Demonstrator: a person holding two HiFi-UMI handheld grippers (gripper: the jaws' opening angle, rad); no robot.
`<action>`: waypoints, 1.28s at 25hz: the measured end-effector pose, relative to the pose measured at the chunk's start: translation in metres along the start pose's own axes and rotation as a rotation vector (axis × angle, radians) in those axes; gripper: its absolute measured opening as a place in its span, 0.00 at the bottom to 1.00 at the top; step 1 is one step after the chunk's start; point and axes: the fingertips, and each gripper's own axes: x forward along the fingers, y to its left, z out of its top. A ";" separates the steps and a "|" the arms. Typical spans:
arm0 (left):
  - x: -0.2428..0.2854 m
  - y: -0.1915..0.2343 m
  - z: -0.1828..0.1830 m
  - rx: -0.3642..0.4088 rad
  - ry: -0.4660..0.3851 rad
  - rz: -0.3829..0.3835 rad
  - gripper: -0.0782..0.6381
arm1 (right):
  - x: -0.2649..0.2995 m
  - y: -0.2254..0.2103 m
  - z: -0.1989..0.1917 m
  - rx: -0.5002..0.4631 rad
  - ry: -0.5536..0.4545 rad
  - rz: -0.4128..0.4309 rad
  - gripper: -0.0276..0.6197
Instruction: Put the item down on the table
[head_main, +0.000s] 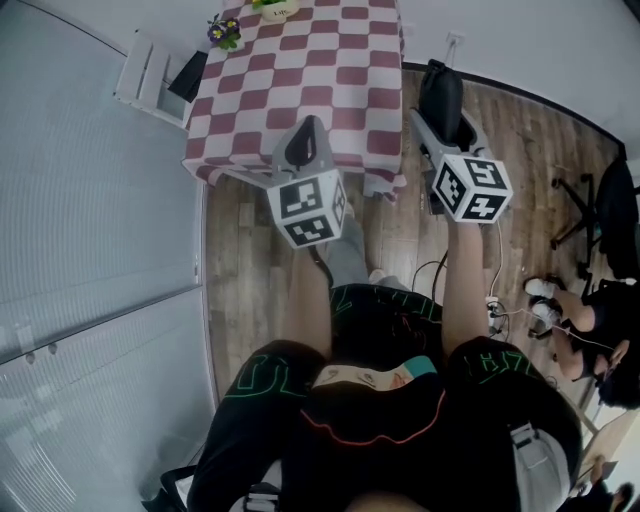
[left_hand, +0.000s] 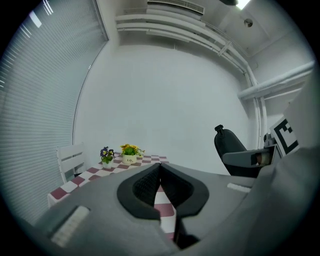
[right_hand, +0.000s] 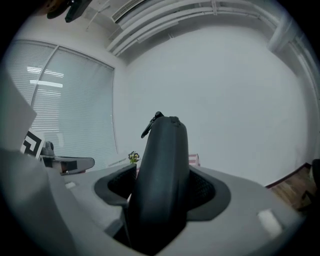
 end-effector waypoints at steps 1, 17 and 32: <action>0.007 0.007 -0.005 -0.006 0.011 0.003 0.12 | 0.010 0.003 -0.006 0.001 0.016 0.006 0.52; 0.124 0.090 -0.056 -0.198 0.113 0.050 0.12 | 0.158 0.023 -0.037 -0.076 0.217 0.074 0.52; 0.203 0.149 -0.058 -0.282 0.128 0.037 0.12 | 0.255 0.048 -0.046 -0.100 0.313 0.109 0.52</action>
